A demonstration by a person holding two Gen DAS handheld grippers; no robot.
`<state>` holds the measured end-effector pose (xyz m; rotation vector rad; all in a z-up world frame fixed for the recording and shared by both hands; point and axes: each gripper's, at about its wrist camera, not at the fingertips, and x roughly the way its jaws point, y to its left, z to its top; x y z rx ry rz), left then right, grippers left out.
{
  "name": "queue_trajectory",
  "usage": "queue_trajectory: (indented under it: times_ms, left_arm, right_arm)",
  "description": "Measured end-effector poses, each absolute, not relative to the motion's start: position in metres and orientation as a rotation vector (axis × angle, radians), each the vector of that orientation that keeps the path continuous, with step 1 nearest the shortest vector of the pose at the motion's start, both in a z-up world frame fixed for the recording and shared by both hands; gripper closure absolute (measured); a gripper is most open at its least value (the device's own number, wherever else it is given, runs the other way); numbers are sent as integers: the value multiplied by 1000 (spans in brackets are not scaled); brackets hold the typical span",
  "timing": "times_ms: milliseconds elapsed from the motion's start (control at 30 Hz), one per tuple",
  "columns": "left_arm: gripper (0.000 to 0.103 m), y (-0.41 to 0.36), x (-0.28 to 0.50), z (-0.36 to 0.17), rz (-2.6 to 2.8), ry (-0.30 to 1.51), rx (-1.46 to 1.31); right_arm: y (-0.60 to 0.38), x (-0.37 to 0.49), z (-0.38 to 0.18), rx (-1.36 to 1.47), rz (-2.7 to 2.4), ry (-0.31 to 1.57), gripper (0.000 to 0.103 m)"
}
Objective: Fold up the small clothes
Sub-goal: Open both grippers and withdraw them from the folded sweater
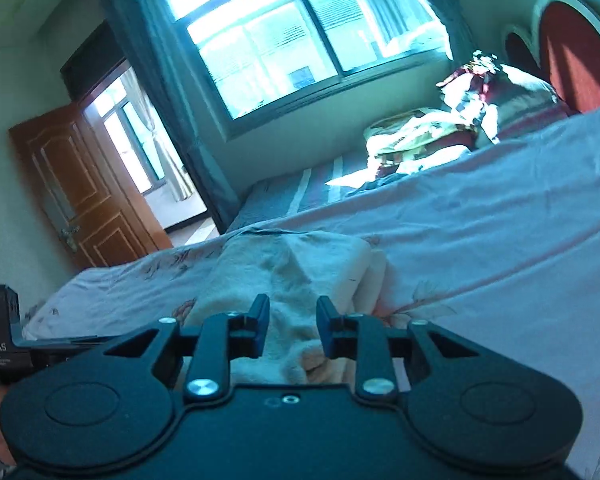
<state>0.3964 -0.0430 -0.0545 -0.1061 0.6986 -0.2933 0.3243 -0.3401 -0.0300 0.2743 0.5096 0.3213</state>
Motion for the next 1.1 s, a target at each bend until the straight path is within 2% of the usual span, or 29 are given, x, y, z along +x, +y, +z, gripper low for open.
queue_trajectory:
  times_ms: [100,233,400,433,500,533,667,900,933,1033,1100]
  left_arm:
    - [24,-42,384,-60,-272,702,-143]
    - [24,-49,368,-70,-282,707,-75]
    - [24,-59,365,-77,-286,714,1]
    - [24,-59,365,-69,-294,710,17]
    - [24,-52,363,-51,-297,646,32]
    - [24,-49,368,-44,-299,623,34]
    - [24,-46,406,-28,-302,582,31]
    - [24,-59,485,-42,-328,664,-47]
    - [24,-62,492,-48,-319,689,-44]
    - [24,-68,503,-66,-285,741,-26]
    - [24,-71,503,-73,-279,746,-25]
  right_arm:
    - [-311,328,-40,77,349,583,89]
    - [-306,329,-66,-25,294,648,102]
    - [-309,334,-83,-3,282,655,103]
    - [-312,335,-78,32,284,666,102]
    - [-326,333,-62,153,296,622,87]
    - [-333,334,-53,198,283,583,71]
    - [-367,380,-47,420,256,598,69]
    - [-403,466,-93,724,294,729,69]
    - [-405,471,-99,742,303,736,69]
    - [-396,469,-95,651,331,671,91]
    - [-381,455,-81,442,276,570,93]
